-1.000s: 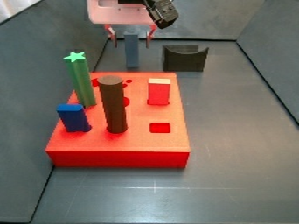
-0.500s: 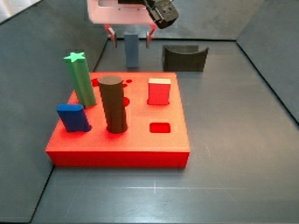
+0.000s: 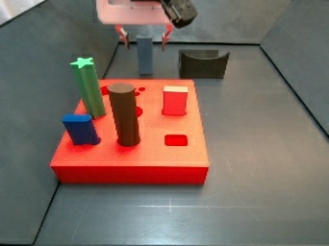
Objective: Pick up the arch object. Move up. Place the arch object on the fixture. Regrasp the arch object. Rotate the arch object. Move to above the board. Insert the arch object.
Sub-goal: Rotate the arch object.
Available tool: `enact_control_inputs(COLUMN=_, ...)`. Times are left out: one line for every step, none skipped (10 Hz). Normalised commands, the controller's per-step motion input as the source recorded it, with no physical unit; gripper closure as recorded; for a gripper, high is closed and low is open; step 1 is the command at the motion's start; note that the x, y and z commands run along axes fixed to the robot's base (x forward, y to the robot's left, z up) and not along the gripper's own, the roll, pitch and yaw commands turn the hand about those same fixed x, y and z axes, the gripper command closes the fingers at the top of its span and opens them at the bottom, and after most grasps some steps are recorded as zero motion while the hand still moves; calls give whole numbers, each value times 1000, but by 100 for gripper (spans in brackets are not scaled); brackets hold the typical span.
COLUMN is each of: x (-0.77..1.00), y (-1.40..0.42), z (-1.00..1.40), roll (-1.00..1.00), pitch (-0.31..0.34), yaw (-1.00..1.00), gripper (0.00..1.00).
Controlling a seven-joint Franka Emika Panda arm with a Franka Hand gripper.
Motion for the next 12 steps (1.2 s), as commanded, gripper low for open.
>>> enact_control_inputs(x=-28, y=9, z=917, roll=-219, pitch=40, yaw=-23, gripper=0)
enact_control_inputs(x=-25, y=15, z=813, roll=-212, pitch=53, yaw=-28, gripper=0)
enact_control_inputs(x=-14, y=20, z=643, roll=-202, pitch=63, yaw=-35, gripper=0)
enact_control_inputs(x=-8, y=25, z=399, roll=-188, pitch=65, yaw=-45, gripper=0)
enact_control_inputs(x=0, y=0, z=0, roll=-14, pitch=6, yaw=1000, gripper=0)
enact_control_inputs(x=11, y=-3, z=-108, roll=-13, pitch=6, yaw=1000, gripper=0)
enact_control_inputs(x=43, y=-21, z=-123, roll=-12, pitch=4, yaw=1000, gripper=0)
enact_control_inputs(x=48, y=-14, z=-83, roll=-12, pitch=3, yaw=1000, gripper=0)
enact_control_inputs(x=45, y=-11, z=-56, roll=-13, pitch=2, yaw=1000, gripper=0)
enact_control_inputs(x=40, y=-9, z=-45, roll=-13, pitch=2, yaw=1000, gripper=0)
enact_control_inputs(x=42, y=-8, z=-38, roll=-14, pitch=1, yaw=1000, gripper=0)
enact_control_inputs(x=42, y=-7, z=-37, roll=-14, pitch=1, yaw=1000, gripper=0)
